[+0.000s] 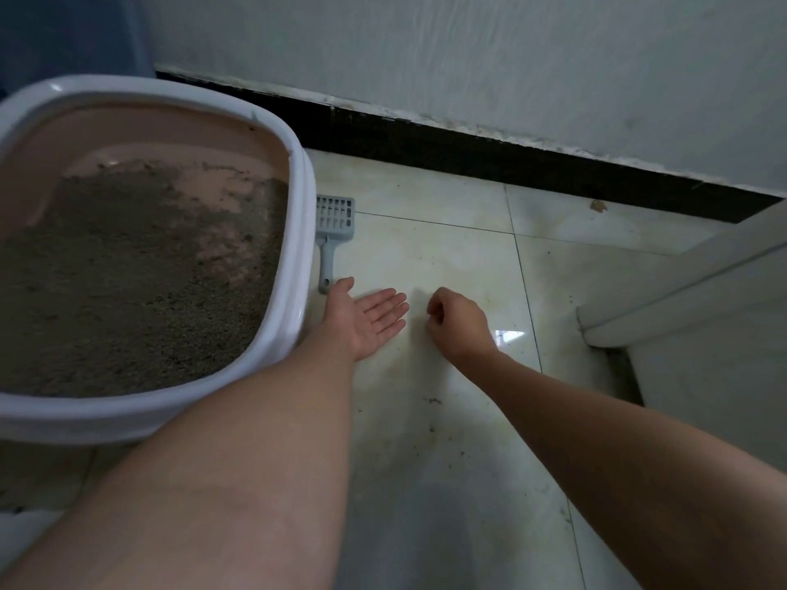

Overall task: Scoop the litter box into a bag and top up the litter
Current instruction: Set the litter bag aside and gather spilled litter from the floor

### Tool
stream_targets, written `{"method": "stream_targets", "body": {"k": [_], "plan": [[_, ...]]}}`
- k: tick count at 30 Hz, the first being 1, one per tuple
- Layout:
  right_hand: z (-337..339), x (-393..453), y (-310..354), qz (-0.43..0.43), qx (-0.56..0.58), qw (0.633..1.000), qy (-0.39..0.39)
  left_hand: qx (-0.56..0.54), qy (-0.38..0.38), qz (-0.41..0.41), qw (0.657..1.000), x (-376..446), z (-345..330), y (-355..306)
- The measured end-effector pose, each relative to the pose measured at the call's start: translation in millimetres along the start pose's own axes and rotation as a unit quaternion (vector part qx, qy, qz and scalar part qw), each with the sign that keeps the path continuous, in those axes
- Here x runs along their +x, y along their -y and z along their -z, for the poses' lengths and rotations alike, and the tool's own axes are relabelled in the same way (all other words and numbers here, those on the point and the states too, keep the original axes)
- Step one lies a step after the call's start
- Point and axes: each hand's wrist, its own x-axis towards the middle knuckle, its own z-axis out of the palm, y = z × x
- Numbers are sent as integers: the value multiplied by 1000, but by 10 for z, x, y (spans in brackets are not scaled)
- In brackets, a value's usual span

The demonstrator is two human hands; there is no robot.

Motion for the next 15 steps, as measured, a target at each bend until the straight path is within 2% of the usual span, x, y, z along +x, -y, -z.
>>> {"method": "stream_targets", "body": {"k": [2,6,15], "plan": [[13,-5,216,49,40,998,-21,10,-11,-6,1000,16,-28,16],[1,-2,703,130,86,988,-11,-13,-19,3,1000,83,-101,44],[48,-11,770,179,48,982,27,-34,-6,-4,999,93,-83,9]]}}
